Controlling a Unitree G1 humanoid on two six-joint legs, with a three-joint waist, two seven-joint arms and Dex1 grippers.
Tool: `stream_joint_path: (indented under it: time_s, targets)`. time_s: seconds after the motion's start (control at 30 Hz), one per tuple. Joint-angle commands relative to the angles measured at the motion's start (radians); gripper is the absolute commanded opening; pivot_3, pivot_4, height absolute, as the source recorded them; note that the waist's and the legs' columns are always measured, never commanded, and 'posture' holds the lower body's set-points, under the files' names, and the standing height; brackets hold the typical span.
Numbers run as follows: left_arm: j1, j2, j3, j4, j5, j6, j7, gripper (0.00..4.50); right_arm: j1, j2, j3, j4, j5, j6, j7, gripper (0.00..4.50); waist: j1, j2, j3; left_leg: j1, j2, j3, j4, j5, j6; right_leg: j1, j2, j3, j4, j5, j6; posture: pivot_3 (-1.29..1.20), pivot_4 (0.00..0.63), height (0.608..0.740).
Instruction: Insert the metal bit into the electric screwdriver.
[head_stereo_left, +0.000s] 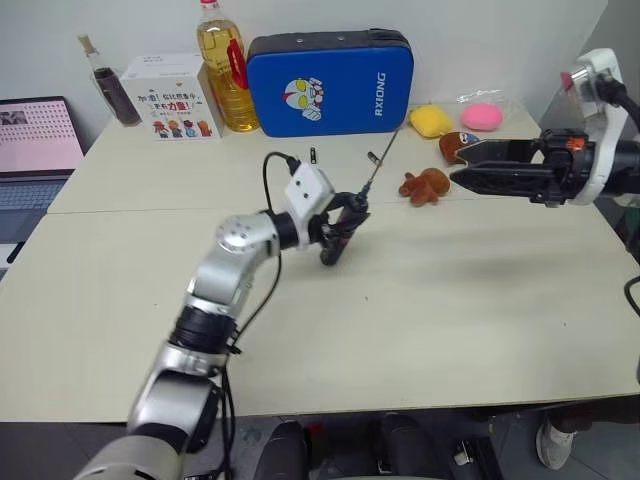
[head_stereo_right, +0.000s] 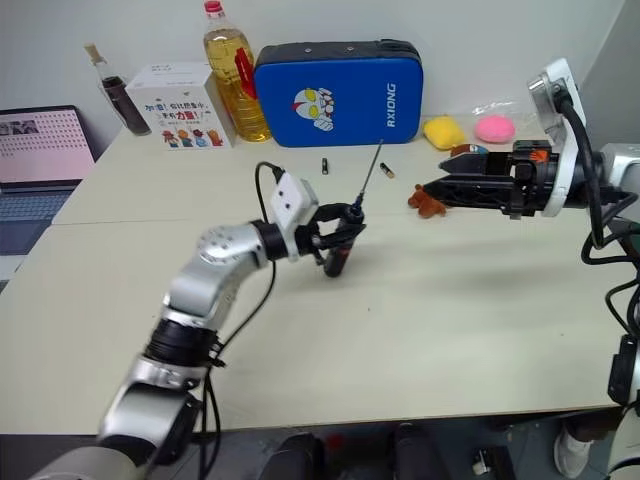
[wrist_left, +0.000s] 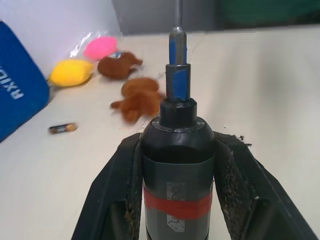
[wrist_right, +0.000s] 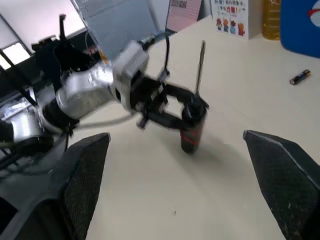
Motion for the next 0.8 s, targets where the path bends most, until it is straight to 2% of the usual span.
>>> stream_joint_path:
  time_s: [0.03,0.13,0.2,0.4,0.57,0.63,0.8]
  targets:
    - [-0.067,0.148,0.013,0.049,0.006,-0.038,-0.187,1.64,0.116,-0.004,-0.022,-0.172,-0.001,-0.070,-0.015,4.45,0.001,0.000,0.000,-0.001,0.000,-0.001,0.000,0.000,0.000,0.000,0.000,0.000,-0.001,0.000,0.000,0.00,0.150,0.740]
    - [-0.085,0.229,-0.042,0.161,0.064,-0.088,-0.297,1.64,0.227,0.037,-0.018,-0.308,-0.061,-0.138,-0.129,4.45,0.002,0.000,0.000,-0.004,0.000,-0.001,0.001,0.000,0.000,-0.003,-0.001,-0.001,0.000,0.000,0.000,0.00,0.150,0.740]
    - [-0.085,0.228,-0.115,0.286,0.156,-0.194,-0.311,1.64,0.280,0.102,-0.023,-0.389,-0.043,-0.134,-0.211,4.45,0.004,0.000,0.000,-0.003,-0.001,0.000,0.001,0.000,0.000,-0.003,-0.001,-0.002,0.000,0.000,0.000,0.00,0.150,0.740]
    - [-0.135,0.108,-0.178,0.566,0.277,-0.414,-0.238,1.64,0.371,0.208,0.024,-0.489,-0.092,-0.181,-0.361,4.45,0.014,-0.001,0.000,-0.003,-0.002,0.001,0.003,0.000,0.000,-0.001,-0.002,-0.001,0.000,0.000,0.001,0.00,0.150,0.740]
    - [-0.176,0.005,-0.174,0.716,0.310,-0.509,-0.196,1.64,0.412,0.227,0.075,-0.474,-0.161,-0.246,-0.391,4.45,0.006,-0.001,0.000,-0.003,-0.001,0.000,0.002,0.000,0.000,-0.002,-0.001,-0.001,0.000,0.000,0.001,0.00,0.150,0.740]
    - [-0.184,-0.021,-0.163,0.747,0.310,-0.525,-0.196,2.33,0.417,0.228,0.089,-0.446,-0.193,-0.274,-0.397,4.50,0.006,-0.001,0.000,-0.003,-0.002,0.000,0.002,0.000,0.000,-0.003,-0.001,-0.001,0.000,0.000,0.001,0.00,0.150,0.740]
    - [-0.188,-0.016,-0.130,0.758,0.298,-0.531,-0.223,3.28,0.412,0.221,0.097,-0.391,-0.220,-0.314,-0.375,4.50,0.008,-0.002,0.001,-0.004,-0.002,0.000,0.003,0.000,0.000,-0.002,-0.002,-0.002,0.000,0.000,0.001,0.00,0.150,0.740]
